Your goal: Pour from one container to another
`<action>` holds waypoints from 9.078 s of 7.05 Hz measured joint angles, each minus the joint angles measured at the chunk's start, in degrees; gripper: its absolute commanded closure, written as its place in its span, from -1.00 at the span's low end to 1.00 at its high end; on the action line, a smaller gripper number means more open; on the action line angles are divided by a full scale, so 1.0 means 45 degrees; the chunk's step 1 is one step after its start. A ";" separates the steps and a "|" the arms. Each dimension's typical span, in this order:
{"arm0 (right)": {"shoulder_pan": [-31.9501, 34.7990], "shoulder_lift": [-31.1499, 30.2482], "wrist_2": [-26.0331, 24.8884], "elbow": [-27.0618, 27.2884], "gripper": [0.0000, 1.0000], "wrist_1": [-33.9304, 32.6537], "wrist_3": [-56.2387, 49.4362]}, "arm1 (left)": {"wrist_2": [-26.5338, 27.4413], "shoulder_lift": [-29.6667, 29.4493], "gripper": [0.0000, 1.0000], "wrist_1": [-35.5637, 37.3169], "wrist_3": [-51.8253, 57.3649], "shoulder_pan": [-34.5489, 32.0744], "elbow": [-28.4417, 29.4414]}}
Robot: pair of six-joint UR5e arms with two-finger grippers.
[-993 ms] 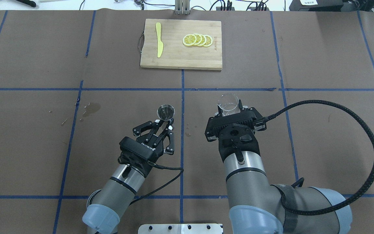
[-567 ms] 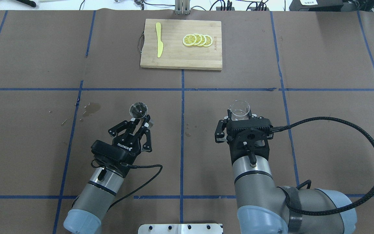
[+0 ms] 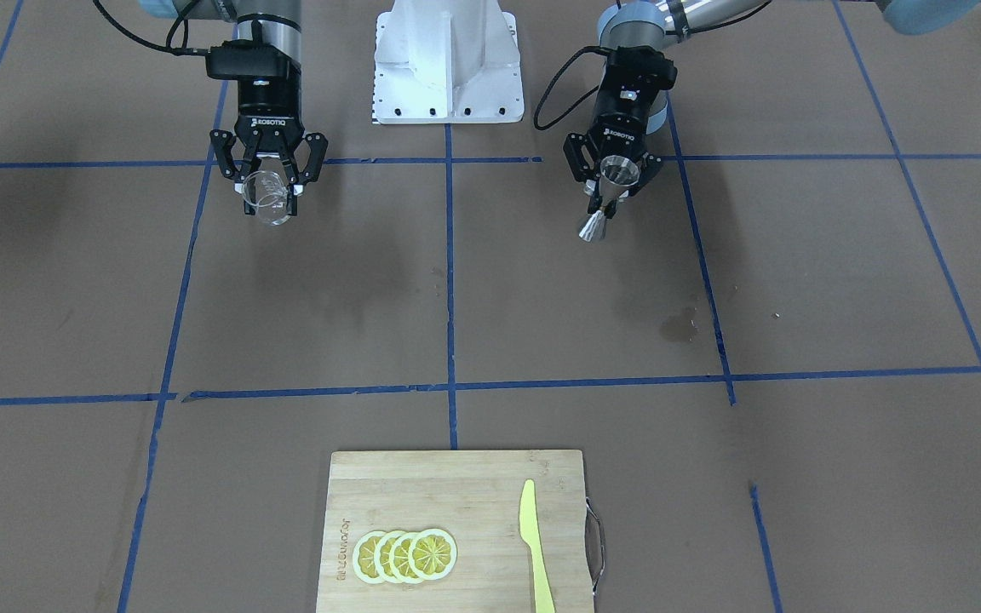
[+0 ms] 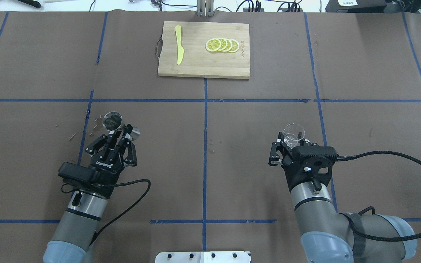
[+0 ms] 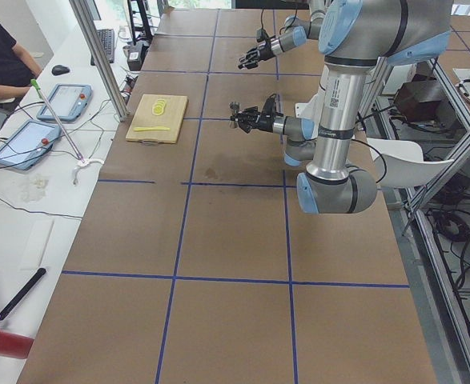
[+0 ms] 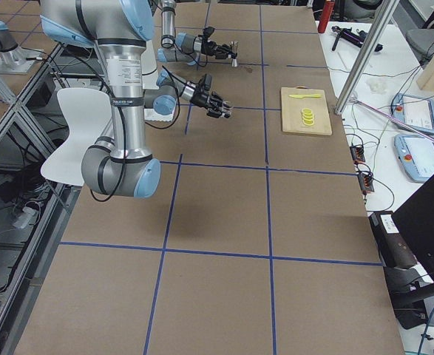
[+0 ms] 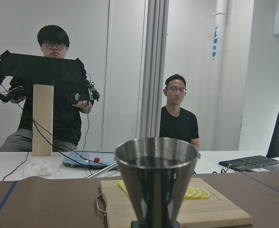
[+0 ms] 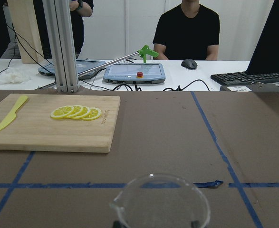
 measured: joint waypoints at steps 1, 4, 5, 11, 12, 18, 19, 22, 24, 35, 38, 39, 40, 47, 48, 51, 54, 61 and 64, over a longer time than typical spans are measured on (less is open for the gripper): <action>-0.0003 -0.0337 -0.0185 -0.0385 1.00 0.0497 0.0052 | 0.0305 0.0658 1.00 -0.0293 0.0014 0.0000 -0.0439; 0.0019 -0.0909 -0.0394 -0.0753 1.00 0.0745 0.0168 | 0.0672 0.2443 1.00 -0.0884 0.0016 0.0017 -0.1130; 0.0023 -0.0944 -0.0404 -0.0758 1.00 0.0751 0.0175 | 0.0708 0.3159 1.00 -0.1344 -0.0144 0.0020 -0.1115; 0.0016 -0.0920 -0.0417 -0.0702 1.00 0.0771 0.0161 | 0.0616 0.7014 1.00 -0.2551 -0.3306 -0.0021 0.1412; 0.0009 -0.0903 -0.0453 -0.0682 1.00 0.0773 0.0155 | 0.0634 0.7036 1.00 -0.2732 -0.4149 0.0032 0.1825; -0.0174 -0.0890 -0.0706 -0.0648 1.00 0.0765 0.0157 | 0.0122 0.7235 1.00 -0.2465 -0.4952 0.0498 0.2440; -0.0196 -0.0882 -0.0716 -0.0648 1.00 0.0769 0.0158 | 0.0138 0.7233 1.00 -0.2454 -0.5150 0.0629 0.2456; -0.0225 -0.0827 -0.0721 -0.0642 1.00 0.0774 0.0159 | 0.0423 0.7230 1.00 -0.2439 -0.6082 0.1059 0.2518; -0.0248 -0.0809 -0.0721 -0.0611 1.00 0.0774 0.0160 | 0.0813 0.7222 1.00 -0.2125 -0.6268 0.1328 0.2616; -0.0303 -0.0772 -0.0740 -0.0464 1.00 0.0769 0.0160 | 0.0834 0.7210 1.00 -0.1454 -0.7027 0.1993 0.2753; -0.0316 -0.0753 -0.0741 -0.0448 1.00 0.0774 0.0160 | 0.0811 0.7211 -0.16 -0.1454 -0.7125 0.2118 0.2820; -0.0316 -0.0749 -0.0740 -0.0440 1.00 0.0774 0.0160 | 0.0824 0.7210 -0.99 -0.1449 -0.7096 0.2137 0.2821; -0.0325 -0.0740 -0.0741 -0.0407 1.00 0.0774 0.0159 | 0.0853 0.7211 -1.00 -0.1441 -0.7043 0.2143 0.2816; -0.0336 -0.0713 -0.0740 -0.0247 1.00 0.0773 0.0160 | 0.0737 0.7232 -1.00 -0.1614 -0.7002 0.2150 0.2682; -0.0336 -0.0713 -0.0740 -0.0201 1.00 0.0770 0.0159 | 0.0540 0.7272 -1.00 -0.1642 -0.6994 0.2150 0.2658; -0.0336 -0.0725 -0.0740 -0.0008 1.00 0.0759 0.0159 | -0.0488 0.8057 -1.00 -0.1730 -0.6749 0.2139 0.1888; -0.0342 -0.0720 -0.0740 0.0033 1.00 0.0756 0.0160 | -0.2019 0.9022 -1.00 -0.1644 -0.6650 0.2131 0.1081; -0.0409 -0.0726 -0.0740 0.0036 1.00 0.0756 0.0159 | -0.6236 1.1403 -1.00 -0.1710 -0.6775 0.1888 0.0904; -0.0421 -0.0726 -0.0740 0.0036 1.00 0.0754 0.0159 | -0.8571 1.1677 -1.00 -0.1675 -0.7490 -0.0455 0.0981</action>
